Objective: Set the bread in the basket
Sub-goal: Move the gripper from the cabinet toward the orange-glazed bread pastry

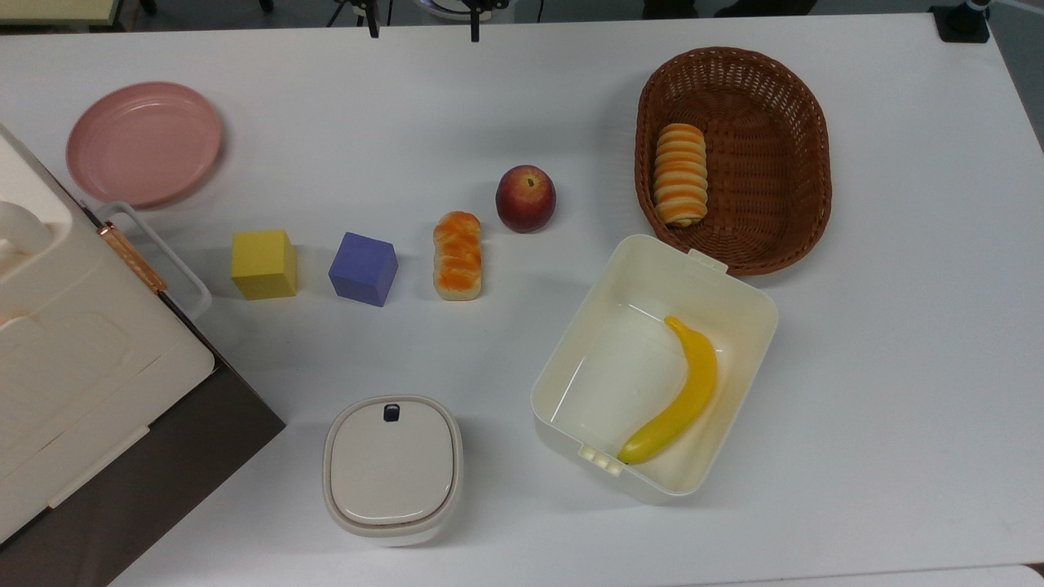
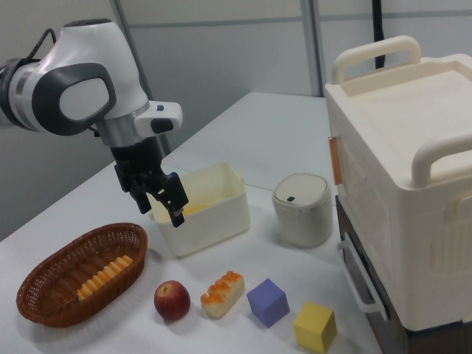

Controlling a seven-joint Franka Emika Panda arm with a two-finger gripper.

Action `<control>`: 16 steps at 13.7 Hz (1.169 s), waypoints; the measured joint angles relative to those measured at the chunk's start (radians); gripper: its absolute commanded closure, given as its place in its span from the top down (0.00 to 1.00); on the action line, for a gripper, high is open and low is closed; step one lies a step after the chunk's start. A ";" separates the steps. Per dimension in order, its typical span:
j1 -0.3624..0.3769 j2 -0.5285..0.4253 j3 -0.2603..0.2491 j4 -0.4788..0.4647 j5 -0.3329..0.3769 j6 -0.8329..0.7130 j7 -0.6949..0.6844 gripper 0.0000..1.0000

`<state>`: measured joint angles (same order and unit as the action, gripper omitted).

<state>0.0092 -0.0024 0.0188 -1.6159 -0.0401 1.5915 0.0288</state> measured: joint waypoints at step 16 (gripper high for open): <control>0.001 0.035 0.000 -0.006 0.000 0.000 0.000 1.00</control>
<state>0.0105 0.0330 0.0187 -1.6214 -0.0401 1.5915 0.0288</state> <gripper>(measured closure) 0.000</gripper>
